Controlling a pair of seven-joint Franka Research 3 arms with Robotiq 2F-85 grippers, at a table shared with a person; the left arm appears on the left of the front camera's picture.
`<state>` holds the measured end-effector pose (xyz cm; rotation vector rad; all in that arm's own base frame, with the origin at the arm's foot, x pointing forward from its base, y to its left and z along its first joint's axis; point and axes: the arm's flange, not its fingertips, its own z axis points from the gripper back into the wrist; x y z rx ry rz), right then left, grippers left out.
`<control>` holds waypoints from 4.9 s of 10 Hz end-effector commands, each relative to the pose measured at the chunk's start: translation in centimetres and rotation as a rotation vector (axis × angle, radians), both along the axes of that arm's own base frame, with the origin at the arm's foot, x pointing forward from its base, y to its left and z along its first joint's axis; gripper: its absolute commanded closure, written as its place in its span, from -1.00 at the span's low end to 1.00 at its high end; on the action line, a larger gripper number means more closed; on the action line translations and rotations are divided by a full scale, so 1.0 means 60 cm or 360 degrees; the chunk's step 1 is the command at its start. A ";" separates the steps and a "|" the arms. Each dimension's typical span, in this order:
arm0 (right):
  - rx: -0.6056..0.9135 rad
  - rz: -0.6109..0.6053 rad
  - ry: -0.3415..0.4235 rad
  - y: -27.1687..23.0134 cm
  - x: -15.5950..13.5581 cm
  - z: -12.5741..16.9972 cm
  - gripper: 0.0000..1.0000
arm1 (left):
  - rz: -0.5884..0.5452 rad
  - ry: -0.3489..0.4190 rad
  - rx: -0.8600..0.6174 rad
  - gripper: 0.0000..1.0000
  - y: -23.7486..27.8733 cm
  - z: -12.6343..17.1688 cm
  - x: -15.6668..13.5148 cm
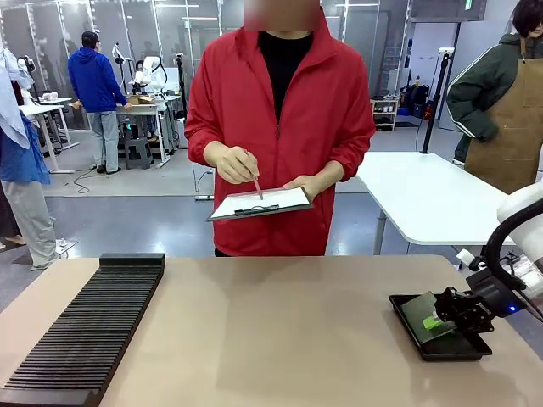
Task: Inspect the PCB.
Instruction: Place the Blank PCB in the ESD tray.
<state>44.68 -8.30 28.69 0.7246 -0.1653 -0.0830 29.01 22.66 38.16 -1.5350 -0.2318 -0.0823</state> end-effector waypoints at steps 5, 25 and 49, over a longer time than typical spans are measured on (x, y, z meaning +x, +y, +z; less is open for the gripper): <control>-0.0156 -0.0084 -0.0101 0.023 -0.055 0.038 -1.00 | -0.0006 0.0011 0.0009 -1.00 0.001 0.002 -0.003; -0.0487 -0.0308 -0.0231 0.046 -0.038 0.113 -1.00 | -0.0006 0.0011 0.0009 -1.00 0.001 0.002 -0.003; 0.1150 -0.0044 0.0003 -0.196 -0.317 0.209 -1.00 | -0.0006 0.0011 0.0009 -1.00 0.001 0.002 -0.003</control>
